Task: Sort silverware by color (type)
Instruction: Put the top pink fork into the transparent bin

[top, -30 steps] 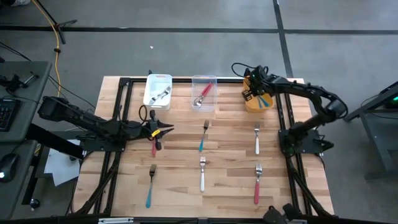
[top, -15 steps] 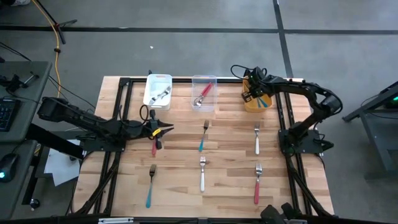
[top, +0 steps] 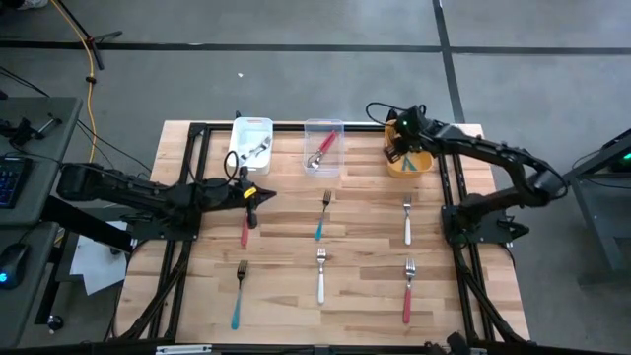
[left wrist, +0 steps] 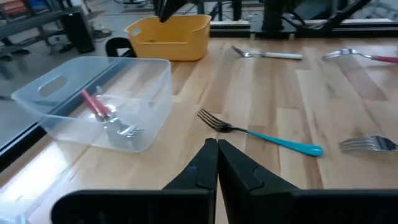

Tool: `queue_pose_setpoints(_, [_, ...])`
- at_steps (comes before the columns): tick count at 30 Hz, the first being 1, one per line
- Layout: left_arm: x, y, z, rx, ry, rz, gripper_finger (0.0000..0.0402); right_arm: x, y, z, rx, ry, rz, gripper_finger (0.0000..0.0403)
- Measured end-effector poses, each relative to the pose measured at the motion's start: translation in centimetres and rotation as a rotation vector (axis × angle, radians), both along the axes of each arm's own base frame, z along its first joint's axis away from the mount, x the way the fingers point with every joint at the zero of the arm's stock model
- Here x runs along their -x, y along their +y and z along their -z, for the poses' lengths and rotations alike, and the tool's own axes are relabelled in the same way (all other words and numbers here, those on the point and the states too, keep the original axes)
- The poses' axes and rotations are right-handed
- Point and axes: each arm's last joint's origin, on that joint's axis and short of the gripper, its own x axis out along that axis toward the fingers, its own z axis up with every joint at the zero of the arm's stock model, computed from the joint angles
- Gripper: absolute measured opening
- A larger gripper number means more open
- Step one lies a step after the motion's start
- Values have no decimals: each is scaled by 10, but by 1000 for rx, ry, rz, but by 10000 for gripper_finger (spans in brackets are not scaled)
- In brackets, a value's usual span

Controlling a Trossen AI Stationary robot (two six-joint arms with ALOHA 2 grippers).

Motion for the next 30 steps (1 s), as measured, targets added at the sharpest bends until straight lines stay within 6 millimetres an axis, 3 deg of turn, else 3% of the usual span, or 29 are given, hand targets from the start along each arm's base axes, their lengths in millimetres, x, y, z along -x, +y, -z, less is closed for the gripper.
queue_pose_setpoints(8, [4,8,-6,-2,-23,25,1,-40,50,-18,84,-107,-254,6])
queue_pose_setpoints(14, [17,6,-4,104,44,13,1,-62,85,-22,156,-132,-368,10])
queue_pose_setpoints(21, [31,-3,12,315,275,-53,1,-73,113,-24,213,-139,-430,2])
queue_pose_setpoints(25, [31,-9,11,337,320,-80,1,-77,119,-8,240,-280,-540,1])
queue_pose_setpoints(30, [28,-12,-2,354,344,-209,8,-67,126,23,257,-443,-600,1])
